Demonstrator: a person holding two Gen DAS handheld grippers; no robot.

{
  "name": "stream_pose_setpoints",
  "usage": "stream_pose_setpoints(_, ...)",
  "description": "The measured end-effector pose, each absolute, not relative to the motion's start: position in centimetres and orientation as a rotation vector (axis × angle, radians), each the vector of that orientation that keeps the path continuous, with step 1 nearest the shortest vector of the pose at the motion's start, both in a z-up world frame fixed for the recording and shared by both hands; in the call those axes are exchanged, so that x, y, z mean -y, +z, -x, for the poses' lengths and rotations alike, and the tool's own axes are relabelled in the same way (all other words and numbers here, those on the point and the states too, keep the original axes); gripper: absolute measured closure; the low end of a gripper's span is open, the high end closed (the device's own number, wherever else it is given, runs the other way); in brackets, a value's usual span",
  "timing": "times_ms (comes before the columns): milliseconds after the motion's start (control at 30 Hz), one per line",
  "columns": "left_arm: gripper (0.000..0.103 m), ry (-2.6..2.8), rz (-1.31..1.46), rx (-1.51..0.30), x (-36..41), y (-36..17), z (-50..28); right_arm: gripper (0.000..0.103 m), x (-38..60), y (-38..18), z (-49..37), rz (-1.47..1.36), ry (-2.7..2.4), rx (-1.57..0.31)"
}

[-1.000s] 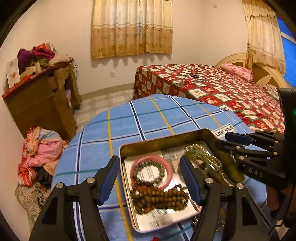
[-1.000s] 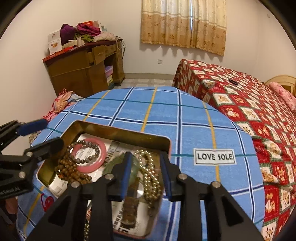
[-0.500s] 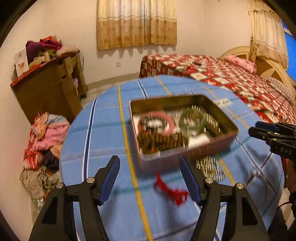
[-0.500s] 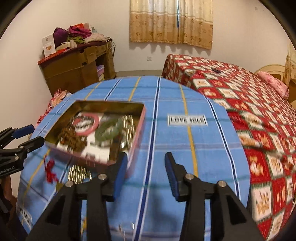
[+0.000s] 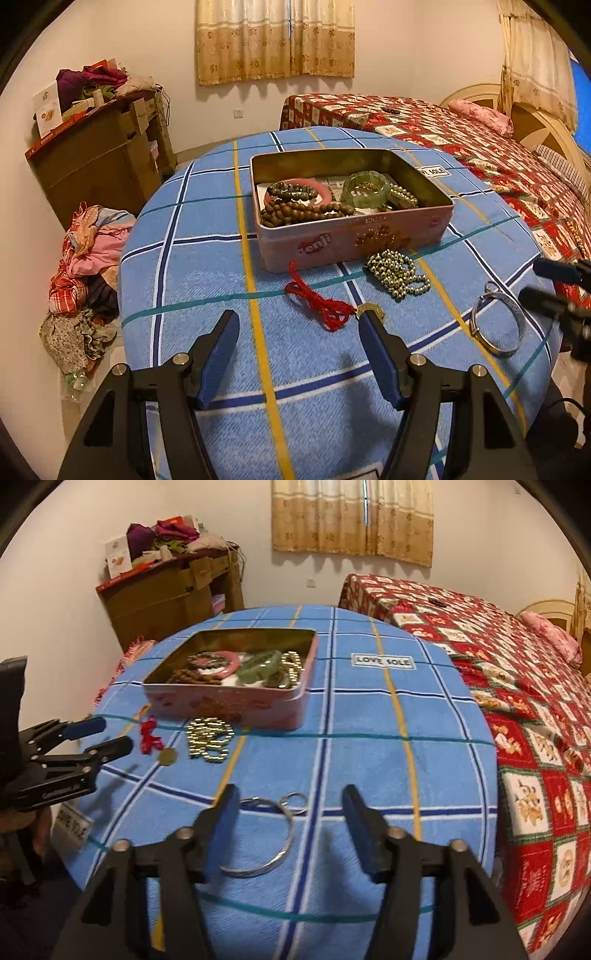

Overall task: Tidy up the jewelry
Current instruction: 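Close the left gripper on the red tassel cord while the right lowers around the silver bangle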

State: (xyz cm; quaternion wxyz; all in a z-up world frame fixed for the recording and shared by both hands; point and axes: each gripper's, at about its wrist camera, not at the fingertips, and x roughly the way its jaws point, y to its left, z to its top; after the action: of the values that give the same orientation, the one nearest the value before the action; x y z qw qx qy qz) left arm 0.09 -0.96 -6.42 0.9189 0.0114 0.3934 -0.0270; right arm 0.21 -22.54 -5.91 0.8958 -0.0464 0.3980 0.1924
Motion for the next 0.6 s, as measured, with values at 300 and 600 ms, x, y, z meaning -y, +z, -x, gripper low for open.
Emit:
stream_pose_setpoints(300,0.035,-0.045,0.0,-0.846,0.7,-7.9,-0.1,0.03,20.2,-8.8,0.4,0.149,0.437,-0.89)
stream_pose_setpoints(600,0.035,-0.067,0.016,-0.839,1.1,-7.8,-0.7,0.033,19.9,-9.2,0.8,0.193,0.417,-0.84)
